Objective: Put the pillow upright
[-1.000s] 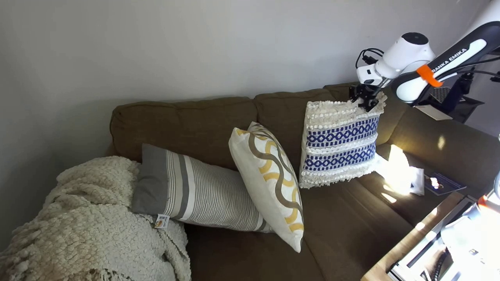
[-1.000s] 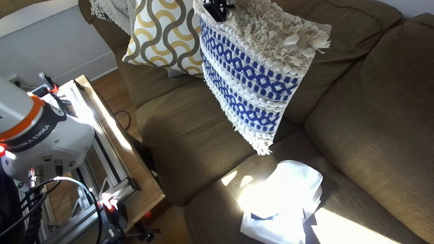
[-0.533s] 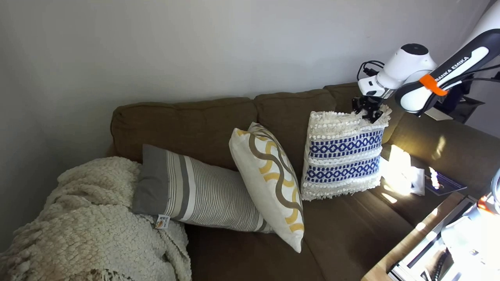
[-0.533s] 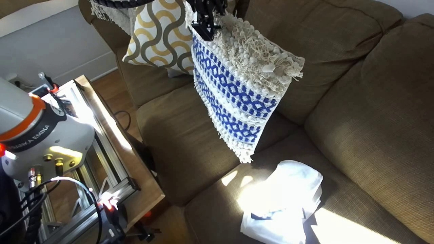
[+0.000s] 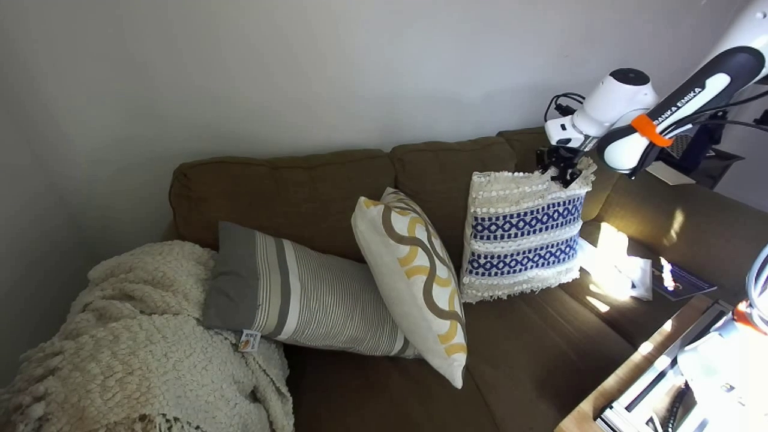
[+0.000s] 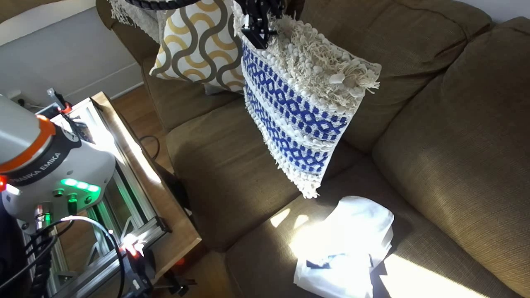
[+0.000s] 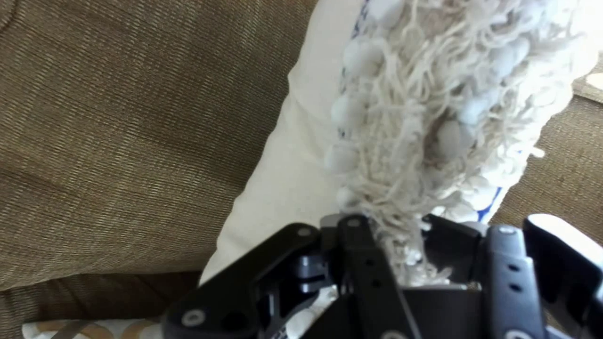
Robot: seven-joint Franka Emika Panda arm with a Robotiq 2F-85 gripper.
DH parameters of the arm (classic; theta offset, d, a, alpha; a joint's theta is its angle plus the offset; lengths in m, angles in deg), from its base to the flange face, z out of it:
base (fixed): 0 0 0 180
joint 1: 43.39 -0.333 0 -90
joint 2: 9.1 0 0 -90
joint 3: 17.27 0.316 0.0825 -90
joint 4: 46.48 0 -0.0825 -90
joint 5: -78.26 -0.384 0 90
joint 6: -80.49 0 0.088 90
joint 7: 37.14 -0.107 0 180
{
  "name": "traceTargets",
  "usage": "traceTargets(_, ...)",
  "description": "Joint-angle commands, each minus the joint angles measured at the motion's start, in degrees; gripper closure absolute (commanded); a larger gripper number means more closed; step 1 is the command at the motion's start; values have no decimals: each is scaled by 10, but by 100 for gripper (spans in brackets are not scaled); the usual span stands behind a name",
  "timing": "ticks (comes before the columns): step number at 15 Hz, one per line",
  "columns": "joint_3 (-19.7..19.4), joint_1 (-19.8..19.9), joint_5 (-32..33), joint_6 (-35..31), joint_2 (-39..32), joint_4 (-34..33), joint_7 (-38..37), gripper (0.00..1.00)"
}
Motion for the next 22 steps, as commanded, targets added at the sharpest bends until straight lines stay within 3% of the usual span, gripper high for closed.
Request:
traceTargets(1, 75, 57, -48, -15, -59, -59, 10, 96)
traceTargets(7, 143, 120, -73, 6, -173, -198, 9, 96)
traceTargets(13, 178, 150, -84, 55, -273, -341, 9, 96)
traceTargets(14, 184, 153, -86, 64, -289, -359, 10, 60)
traceTargets(16, 188, 157, -86, 67, -312, -385, 8, 53)
traceTargets(18, 178, 152, -76, 58, -321, -400, -1, 37)
traceTargets(20, 152, 136, -59, 60, -303, -386, -19, 21)
traceTargets(22, 117, 110, -28, 49, -251, -327, -49, 8)
